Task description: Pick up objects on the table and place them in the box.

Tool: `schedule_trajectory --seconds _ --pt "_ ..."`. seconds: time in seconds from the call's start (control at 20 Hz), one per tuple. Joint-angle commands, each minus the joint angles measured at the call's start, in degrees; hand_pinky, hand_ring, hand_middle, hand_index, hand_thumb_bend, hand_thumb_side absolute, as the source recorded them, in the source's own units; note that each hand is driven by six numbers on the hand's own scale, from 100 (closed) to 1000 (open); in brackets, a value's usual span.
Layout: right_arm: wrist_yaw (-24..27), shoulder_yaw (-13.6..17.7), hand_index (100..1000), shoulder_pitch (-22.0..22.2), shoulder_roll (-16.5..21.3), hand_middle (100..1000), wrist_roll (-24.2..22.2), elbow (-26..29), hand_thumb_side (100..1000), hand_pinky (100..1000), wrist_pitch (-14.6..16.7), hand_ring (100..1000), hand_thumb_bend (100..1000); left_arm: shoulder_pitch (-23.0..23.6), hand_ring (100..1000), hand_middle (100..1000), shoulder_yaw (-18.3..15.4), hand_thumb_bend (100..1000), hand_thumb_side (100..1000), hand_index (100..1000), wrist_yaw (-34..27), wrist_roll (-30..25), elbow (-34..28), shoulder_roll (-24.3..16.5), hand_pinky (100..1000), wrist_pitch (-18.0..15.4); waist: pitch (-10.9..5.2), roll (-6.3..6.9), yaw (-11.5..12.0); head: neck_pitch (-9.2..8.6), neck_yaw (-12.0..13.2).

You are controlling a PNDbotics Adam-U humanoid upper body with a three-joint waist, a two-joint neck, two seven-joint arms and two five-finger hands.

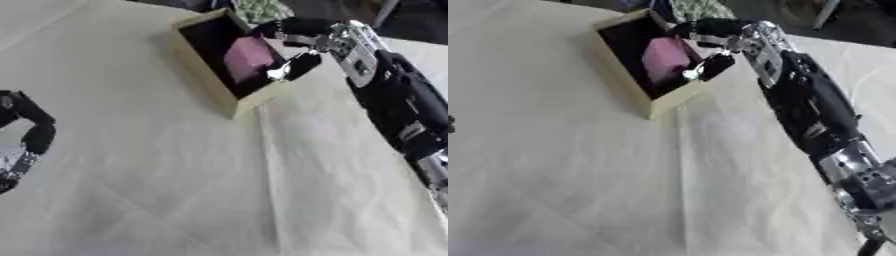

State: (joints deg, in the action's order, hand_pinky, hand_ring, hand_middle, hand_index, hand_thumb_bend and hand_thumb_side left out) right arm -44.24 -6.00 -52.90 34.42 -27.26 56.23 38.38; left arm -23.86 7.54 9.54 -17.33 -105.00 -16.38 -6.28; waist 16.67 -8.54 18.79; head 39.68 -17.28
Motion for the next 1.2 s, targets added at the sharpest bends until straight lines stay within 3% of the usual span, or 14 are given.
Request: schedule_trajectory --seconds 0.05,0.3,0.6,0.85,1.2 --pt "0.61 0.61 993 -0.98 2.07 928 0.24 1.15 662 856 0.52 939 125 -0.89 504 442 -0.12 379 597 556 -0.34 -0.17 -0.95 -0.44 650 -0.05 -1.04 0.55 -0.16 -0.81 0.05" --pt "0.35 0.2 1000 -1.11 2.68 965 0.25 2.68 680 869 0.81 956 191 -0.89 503 442 -0.08 380 596 556 -0.35 -0.21 -0.94 -0.48 650 -0.07 -1.23 0.51 -0.31 -0.93 0.06" --pt "-4.86 -0.49 1000 -0.83 3.08 1000 0.96 4.46 655 890 1.78 981 320 -0.87 503 441 -0.07 380 596 556 -0.38 -0.22 -0.94 -0.51 650 -0.04 -1.39 0.37 -0.31 -1.06 0.05" --pt "-6.77 -0.6 1000 -0.75 3.29 1000 1.81 4.93 658 889 2.55 980 311 -0.93 503 441 -0.09 380 595 556 -0.4 -0.18 -0.98 -0.56 649 -0.02 -1.45 0.31 -0.44 -1.16 0.15" --pt "-3.42 -0.82 1000 -0.58 4.65 999 1.14 7.18 641 889 3.14 979 304 -0.76 503 441 -0.19 381 595 556 -0.32 -0.1 -0.92 -0.77 649 0.03 -1.6 0.2 -1.07 -1.24 0.6"
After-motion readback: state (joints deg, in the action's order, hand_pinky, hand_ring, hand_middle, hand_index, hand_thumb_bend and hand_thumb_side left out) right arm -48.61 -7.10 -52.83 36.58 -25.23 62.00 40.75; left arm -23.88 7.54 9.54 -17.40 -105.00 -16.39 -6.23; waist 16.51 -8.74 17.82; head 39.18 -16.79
